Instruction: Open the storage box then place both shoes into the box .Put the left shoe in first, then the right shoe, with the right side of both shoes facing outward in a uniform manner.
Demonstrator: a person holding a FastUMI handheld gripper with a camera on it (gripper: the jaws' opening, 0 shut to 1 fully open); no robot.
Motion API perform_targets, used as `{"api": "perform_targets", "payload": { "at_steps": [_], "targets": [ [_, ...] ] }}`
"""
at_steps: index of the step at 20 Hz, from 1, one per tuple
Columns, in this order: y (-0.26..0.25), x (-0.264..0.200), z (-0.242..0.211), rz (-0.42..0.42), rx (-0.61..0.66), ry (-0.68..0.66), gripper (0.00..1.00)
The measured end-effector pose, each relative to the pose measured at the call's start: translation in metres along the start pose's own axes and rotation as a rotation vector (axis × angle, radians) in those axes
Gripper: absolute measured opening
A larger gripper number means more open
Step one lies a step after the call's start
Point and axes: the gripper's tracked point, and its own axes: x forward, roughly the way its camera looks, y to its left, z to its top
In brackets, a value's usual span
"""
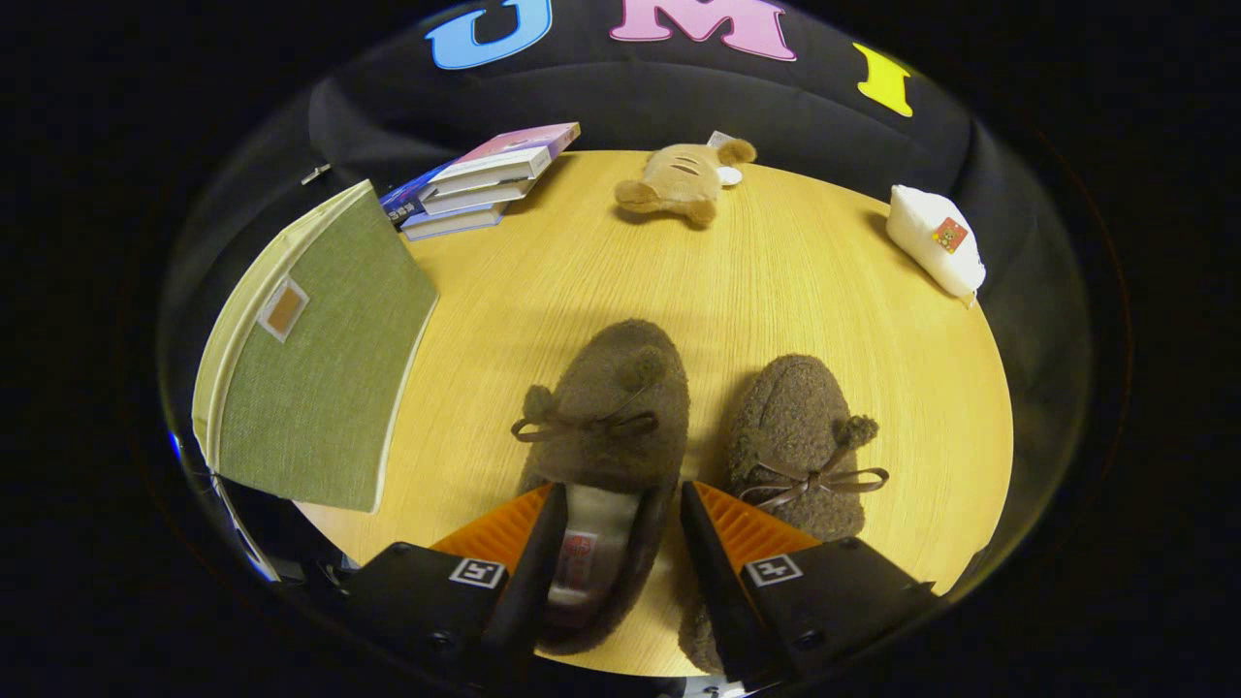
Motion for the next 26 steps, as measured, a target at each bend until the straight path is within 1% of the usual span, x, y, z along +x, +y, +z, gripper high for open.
{"api": "perform_targets", "payload": {
  "at_steps": [3, 4, 5, 6, 7, 8, 9, 14, 18, 22, 26],
  "targets": [
    [-0.005, 0.011, 0.000, -0.022, 0.004, 0.010, 0.48],
    [-0.010, 0.012, 0.001, -0.041, 0.002, 0.016, 0.45],
    [-0.018, 0.014, -0.002, -0.064, 0.008, 0.018, 0.30],
    [-0.017, 0.011, 0.000, -0.054, 0.031, 0.017, 0.14],
    [-0.016, 0.013, 0.000, -0.052, 0.045, 0.010, 0.08],
    [-0.016, 0.011, 0.001, -0.053, 0.051, 0.002, 0.08],
    [-0.017, 0.007, 0.004, -0.057, 0.053, -0.012, 0.05],
    [-0.015, -0.012, 0.010, -0.053, 0.078, -0.038, 0.05],
    [-0.004, -0.033, 0.028, -0.023, 0.104, -0.079, 0.05],
    [0.017, -0.061, 0.052, 0.010, 0.119, -0.113, 0.05],
    [0.044, -0.091, 0.081, 0.024, 0.143, -0.118, 0.05]
  ]
}}
